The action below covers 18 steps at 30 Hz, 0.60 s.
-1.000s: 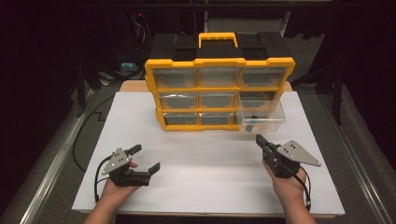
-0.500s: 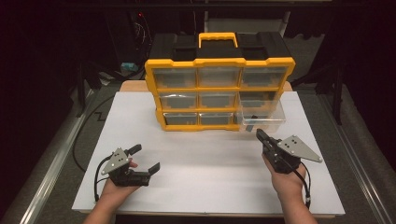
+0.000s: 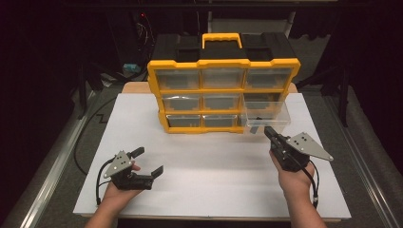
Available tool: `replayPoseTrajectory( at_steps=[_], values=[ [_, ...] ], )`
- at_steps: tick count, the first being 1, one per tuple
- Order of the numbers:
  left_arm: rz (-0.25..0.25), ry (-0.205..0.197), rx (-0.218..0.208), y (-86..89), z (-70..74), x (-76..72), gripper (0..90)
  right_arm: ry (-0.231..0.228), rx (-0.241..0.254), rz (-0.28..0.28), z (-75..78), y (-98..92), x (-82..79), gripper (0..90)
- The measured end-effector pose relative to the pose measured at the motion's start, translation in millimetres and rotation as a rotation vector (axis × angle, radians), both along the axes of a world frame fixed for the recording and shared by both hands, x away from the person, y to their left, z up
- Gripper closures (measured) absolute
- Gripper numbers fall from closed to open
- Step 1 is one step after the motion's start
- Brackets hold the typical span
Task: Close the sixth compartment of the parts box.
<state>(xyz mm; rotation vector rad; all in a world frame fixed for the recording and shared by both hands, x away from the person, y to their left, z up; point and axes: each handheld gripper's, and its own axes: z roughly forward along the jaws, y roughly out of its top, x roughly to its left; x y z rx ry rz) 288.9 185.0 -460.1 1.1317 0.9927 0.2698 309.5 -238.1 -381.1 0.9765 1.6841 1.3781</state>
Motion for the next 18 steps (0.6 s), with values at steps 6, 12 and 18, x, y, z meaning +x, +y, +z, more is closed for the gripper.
replayPoseTrajectory(
  at_steps=[6,12,18],
  values=[
    [-0.003,0.001,-0.004,0.1,0.6,-0.1,0.2,-0.006,-0.015,-0.011,1.8,0.8,2.5,90.0],
    [-0.007,-0.001,-0.006,-0.1,1.5,-0.8,0.2,-0.006,-0.016,-0.026,2.2,-0.2,6.5,90.0],
    [-0.014,0.003,-0.009,0.1,1.5,-0.8,0.2,-0.007,-0.026,-0.030,3.7,0.7,10.2,90.0]
  ],
)
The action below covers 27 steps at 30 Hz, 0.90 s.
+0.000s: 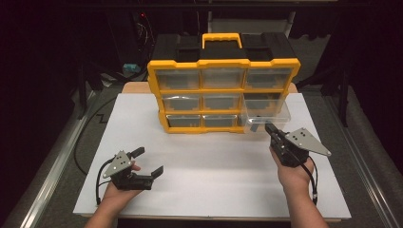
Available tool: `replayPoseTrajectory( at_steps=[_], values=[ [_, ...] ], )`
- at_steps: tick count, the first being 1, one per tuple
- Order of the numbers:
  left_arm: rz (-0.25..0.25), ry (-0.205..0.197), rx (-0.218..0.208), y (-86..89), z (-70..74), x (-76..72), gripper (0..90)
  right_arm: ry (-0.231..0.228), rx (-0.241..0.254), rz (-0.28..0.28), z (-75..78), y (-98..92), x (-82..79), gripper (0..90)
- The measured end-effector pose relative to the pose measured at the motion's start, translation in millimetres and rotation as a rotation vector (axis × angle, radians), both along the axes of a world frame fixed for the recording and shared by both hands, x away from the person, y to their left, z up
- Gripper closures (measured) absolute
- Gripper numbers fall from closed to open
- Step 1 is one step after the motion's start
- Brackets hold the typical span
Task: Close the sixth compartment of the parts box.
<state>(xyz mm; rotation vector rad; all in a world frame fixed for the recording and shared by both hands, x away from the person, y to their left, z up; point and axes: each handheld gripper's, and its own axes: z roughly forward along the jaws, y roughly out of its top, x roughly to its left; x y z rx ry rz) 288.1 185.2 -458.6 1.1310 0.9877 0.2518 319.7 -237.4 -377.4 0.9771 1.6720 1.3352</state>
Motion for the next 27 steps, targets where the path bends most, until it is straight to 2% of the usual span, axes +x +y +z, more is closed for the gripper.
replayPoseTrajectory(
  at_steps=[27],
  values=[
    [0.004,0.002,0.003,-0.3,-0.2,0.8,0.2,0.011,-0.016,-0.024,2.7,5.0,24.8,90.0]
  ],
)
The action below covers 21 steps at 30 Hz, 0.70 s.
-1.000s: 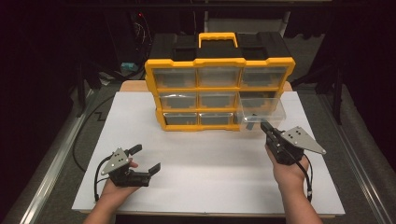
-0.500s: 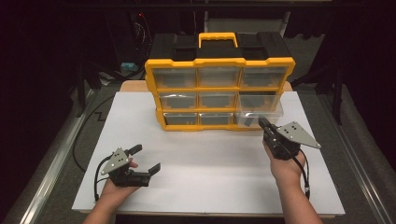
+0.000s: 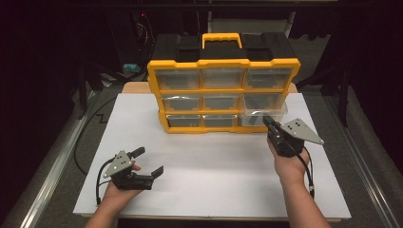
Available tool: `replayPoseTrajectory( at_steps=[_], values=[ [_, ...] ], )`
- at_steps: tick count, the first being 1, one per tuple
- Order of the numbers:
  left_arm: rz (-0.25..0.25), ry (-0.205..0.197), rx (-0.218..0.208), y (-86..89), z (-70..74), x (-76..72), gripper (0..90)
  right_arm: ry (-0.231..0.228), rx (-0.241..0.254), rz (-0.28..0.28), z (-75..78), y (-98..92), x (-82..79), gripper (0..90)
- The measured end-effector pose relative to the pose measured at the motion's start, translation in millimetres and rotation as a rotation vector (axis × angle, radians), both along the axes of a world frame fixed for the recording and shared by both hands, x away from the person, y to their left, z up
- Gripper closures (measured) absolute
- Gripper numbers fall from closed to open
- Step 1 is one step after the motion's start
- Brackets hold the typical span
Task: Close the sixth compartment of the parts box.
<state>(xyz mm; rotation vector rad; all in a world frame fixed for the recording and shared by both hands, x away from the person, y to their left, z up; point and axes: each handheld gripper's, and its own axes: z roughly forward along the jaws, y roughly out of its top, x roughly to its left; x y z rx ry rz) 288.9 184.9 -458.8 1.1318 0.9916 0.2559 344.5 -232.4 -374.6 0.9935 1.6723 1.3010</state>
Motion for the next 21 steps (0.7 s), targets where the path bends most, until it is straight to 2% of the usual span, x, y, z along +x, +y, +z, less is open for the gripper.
replayPoseTrajectory(
  at_steps=[21],
  values=[
    [-0.004,0.008,0.009,-1.7,-1.5,0.3,0.2,0.018,-0.004,-0.025,4.0,1.9,21.8,90.0]
  ],
)
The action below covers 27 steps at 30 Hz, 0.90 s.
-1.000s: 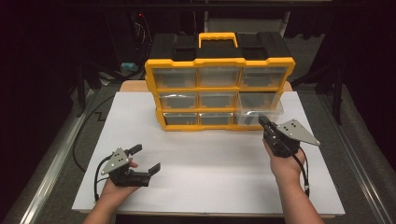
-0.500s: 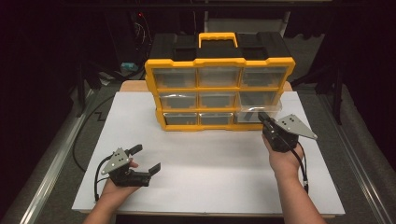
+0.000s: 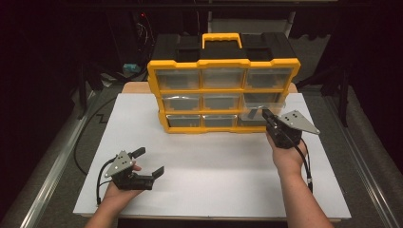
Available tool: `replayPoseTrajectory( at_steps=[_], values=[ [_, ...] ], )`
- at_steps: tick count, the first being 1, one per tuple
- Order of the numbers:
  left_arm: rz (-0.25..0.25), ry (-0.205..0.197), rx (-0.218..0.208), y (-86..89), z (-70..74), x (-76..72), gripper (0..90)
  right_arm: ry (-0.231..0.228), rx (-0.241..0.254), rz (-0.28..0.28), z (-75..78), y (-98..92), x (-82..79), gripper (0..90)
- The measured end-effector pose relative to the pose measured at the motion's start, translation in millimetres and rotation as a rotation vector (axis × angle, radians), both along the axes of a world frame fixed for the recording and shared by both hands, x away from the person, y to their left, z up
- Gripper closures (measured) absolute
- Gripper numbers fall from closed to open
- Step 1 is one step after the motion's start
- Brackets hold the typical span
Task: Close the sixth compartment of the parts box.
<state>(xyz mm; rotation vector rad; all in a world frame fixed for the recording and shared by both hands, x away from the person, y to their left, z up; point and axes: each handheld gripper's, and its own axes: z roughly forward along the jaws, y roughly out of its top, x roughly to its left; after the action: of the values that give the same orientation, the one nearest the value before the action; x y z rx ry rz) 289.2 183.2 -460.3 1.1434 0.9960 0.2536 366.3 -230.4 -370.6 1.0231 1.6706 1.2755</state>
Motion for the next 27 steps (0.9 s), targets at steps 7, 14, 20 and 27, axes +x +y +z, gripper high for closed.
replayPoseTrajectory(
  at_steps=[7,14,20,27],
  values=[
    [0.001,0.000,0.004,0.0,0.0,0.0,0.2,0.005,0.005,-0.009,1.7,1.7,8.8,90.0],
    [0.004,0.000,-0.004,0.6,0.5,0.5,0.2,0.010,0.002,-0.020,2.6,2.8,18.3,90.0],
    [0.003,0.003,-0.006,0.6,0.7,0.5,0.1,0.024,-0.005,-0.031,4.4,4.4,28.4,90.0],
    [0.002,0.004,-0.008,1.1,1.0,0.8,0.2,0.037,-0.011,-0.049,6.1,6.9,39.2,90.0]
  ],
)
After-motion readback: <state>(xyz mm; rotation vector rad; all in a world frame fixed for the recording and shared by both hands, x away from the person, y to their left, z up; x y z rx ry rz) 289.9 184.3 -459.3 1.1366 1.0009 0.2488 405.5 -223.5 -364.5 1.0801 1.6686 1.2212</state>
